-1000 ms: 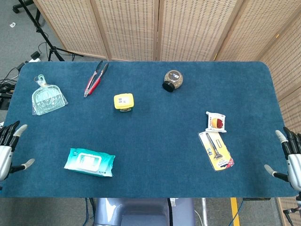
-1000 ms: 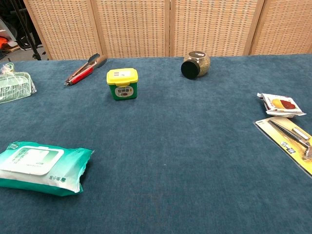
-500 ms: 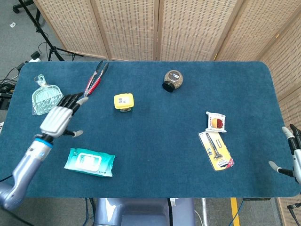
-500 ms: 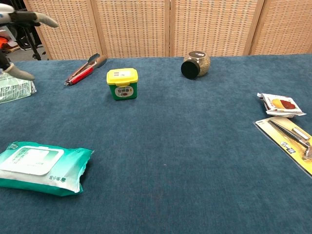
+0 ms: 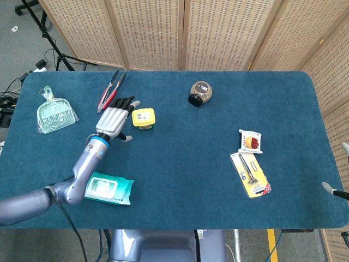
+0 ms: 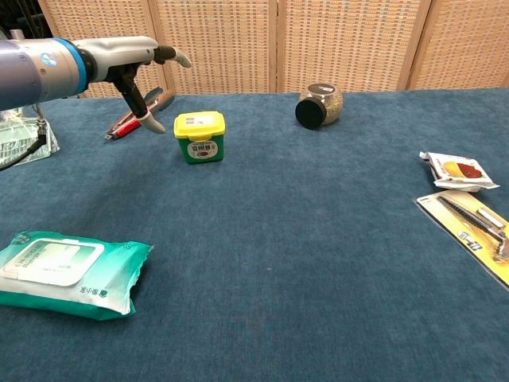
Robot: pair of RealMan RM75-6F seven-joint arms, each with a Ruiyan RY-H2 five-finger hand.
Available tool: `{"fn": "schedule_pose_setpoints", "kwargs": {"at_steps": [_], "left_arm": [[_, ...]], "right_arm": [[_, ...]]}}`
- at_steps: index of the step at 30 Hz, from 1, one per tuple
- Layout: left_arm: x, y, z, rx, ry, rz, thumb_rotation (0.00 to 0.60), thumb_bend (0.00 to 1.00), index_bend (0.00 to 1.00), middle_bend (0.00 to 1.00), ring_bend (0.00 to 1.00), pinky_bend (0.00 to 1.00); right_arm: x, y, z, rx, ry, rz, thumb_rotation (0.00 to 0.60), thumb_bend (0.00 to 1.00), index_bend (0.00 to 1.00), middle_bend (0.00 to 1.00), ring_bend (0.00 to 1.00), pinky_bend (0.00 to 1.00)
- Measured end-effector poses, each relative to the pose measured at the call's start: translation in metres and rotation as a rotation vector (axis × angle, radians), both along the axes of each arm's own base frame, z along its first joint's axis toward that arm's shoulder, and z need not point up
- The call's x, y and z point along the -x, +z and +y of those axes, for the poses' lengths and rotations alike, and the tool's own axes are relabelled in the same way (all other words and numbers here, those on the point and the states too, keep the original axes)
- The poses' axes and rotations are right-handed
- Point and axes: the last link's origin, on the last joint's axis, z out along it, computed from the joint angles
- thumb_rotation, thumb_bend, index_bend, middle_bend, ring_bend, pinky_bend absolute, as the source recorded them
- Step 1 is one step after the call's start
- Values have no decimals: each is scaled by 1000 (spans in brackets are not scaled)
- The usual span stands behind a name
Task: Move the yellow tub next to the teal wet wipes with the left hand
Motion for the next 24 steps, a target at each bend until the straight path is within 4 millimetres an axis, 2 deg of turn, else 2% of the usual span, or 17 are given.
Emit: {"fn": "schedule_pose_setpoints", "kwargs": {"at_steps": [6,16,18,21,24], "left_arm": [[-9,-23,30,-23,67,46,600,0,0,0,0,0],[-16,-62,45,38,115,79,600,0,0,0,0,19],[-17,-67,46,43,120,79,600,4,35,30,37,112],[-17,-71,47,27,127,75,600,21,163,230,251,360],[-17,-74,49,1,131,70,600,48,267,367,385,472]], "right_arm": [[6,5,-4,18,-25,-2,600,0,0,0,0,0],[12,5,-9,27,-54,3,600,0,0,0,0,0],[13,4,-9,25,-58,3,600,0,0,0,0,0],[14,4,-11,24,-61,3,600,0,0,0,0,0],[14,3,-11,24,-62,3,600,0,0,0,0,0]]}}
